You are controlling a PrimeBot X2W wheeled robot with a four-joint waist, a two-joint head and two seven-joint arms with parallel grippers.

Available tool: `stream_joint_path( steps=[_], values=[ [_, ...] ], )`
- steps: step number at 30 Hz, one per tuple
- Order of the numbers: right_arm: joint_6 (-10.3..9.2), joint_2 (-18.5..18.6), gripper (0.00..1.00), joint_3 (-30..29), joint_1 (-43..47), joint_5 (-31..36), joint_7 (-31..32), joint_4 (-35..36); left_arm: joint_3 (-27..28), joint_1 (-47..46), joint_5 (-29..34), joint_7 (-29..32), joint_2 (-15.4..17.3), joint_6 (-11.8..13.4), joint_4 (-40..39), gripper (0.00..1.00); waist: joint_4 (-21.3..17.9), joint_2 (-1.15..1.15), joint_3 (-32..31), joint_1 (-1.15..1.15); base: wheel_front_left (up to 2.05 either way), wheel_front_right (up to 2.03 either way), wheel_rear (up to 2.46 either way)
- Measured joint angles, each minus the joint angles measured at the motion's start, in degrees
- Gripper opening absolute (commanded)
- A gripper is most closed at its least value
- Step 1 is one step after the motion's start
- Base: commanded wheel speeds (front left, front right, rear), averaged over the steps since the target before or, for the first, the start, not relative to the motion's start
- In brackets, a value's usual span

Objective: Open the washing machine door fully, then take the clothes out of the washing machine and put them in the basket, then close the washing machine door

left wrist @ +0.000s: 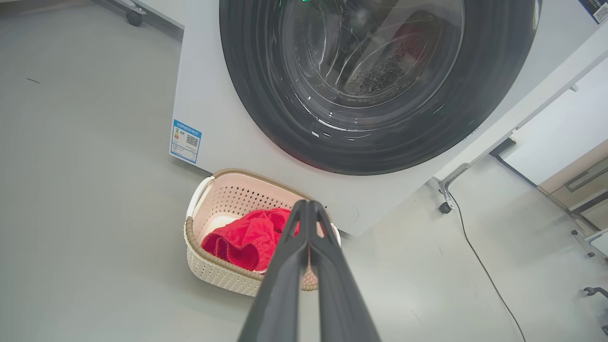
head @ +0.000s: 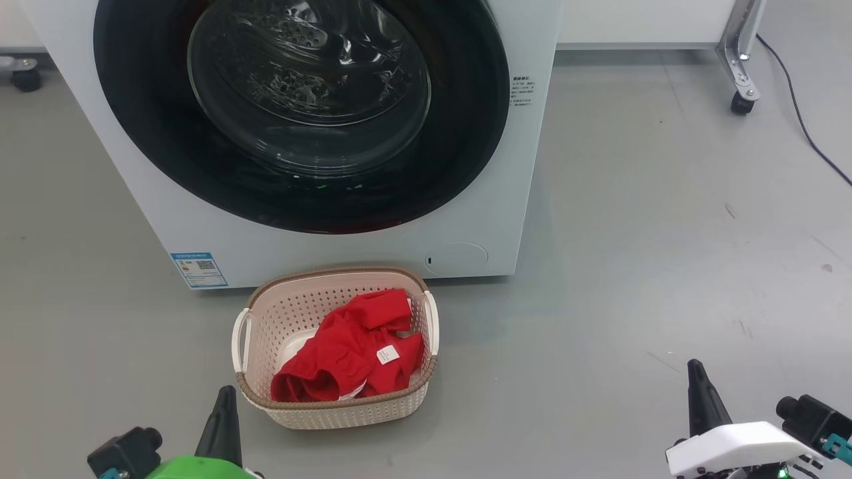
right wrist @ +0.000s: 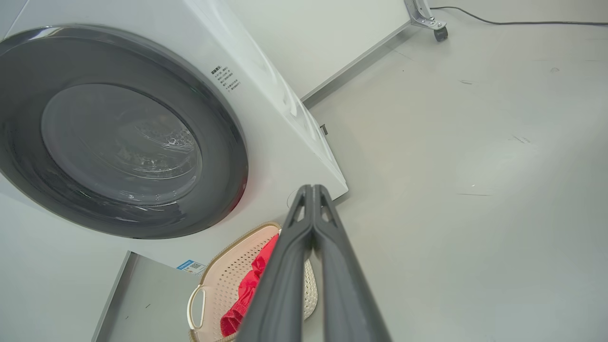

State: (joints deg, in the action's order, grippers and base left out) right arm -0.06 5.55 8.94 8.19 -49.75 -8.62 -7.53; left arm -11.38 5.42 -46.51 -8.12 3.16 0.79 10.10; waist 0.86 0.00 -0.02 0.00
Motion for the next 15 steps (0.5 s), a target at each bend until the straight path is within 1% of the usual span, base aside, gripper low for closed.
stream_joint_path(
  steps=[15],
  values=[
    [1.52,0.0,0.00,-2.7,-2.4,-11.2,2.6,-1.5,2.5,-1.8,-12.1,2.6,0.6,-1.2,0.8,0.00,-0.2,0.00,0.1,0.00,0.00,0.00,0.00]
  ],
)
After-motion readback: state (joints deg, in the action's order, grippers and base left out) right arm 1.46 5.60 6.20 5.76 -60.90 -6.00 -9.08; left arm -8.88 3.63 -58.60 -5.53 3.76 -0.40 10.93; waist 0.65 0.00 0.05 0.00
